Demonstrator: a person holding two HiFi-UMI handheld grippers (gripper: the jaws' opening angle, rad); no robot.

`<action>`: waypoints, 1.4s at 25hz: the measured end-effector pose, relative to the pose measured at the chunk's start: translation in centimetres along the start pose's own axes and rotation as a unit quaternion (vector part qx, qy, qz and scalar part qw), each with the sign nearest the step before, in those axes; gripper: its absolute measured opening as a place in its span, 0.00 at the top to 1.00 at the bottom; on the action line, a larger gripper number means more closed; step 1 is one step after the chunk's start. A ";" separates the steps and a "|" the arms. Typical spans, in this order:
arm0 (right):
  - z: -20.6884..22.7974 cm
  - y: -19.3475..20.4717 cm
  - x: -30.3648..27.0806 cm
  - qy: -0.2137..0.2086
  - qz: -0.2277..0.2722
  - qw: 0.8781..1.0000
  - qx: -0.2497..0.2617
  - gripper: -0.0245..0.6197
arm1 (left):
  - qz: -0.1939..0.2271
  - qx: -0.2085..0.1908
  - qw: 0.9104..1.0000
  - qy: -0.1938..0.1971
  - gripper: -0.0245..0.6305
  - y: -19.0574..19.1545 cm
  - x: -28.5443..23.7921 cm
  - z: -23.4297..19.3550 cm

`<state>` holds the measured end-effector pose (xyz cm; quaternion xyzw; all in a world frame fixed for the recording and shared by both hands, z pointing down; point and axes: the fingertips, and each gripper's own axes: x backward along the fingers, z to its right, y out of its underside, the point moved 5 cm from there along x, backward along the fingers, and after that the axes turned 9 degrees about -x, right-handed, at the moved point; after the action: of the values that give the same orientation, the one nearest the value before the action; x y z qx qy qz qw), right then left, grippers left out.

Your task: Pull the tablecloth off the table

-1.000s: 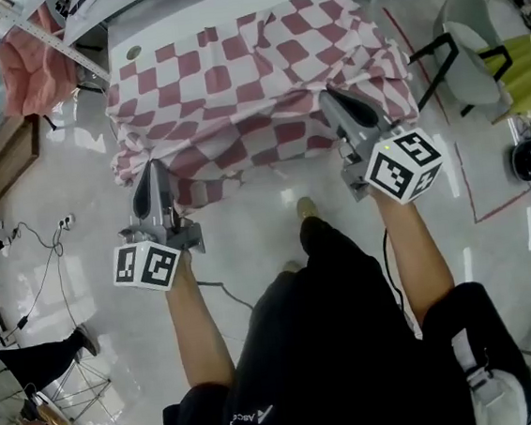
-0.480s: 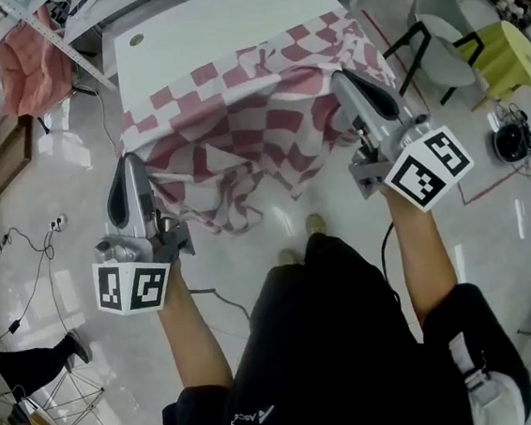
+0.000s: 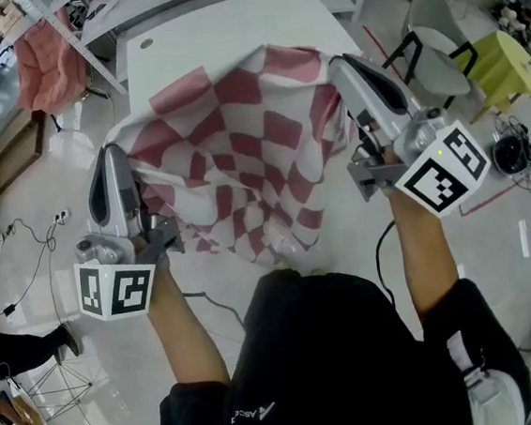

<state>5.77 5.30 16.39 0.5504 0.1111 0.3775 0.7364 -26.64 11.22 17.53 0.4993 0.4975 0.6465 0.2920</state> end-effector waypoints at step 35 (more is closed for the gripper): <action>2.9 4.2 12.7 0.040 -0.041 0.998 0.000 0.95 | -0.083 0.039 0.996 0.010 0.95 4.1 4.6 8.1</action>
<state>14.42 12.25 24.47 0.5299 0.1628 0.3689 0.7460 -20.13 16.70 23.05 0.4608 0.5653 0.6046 0.3202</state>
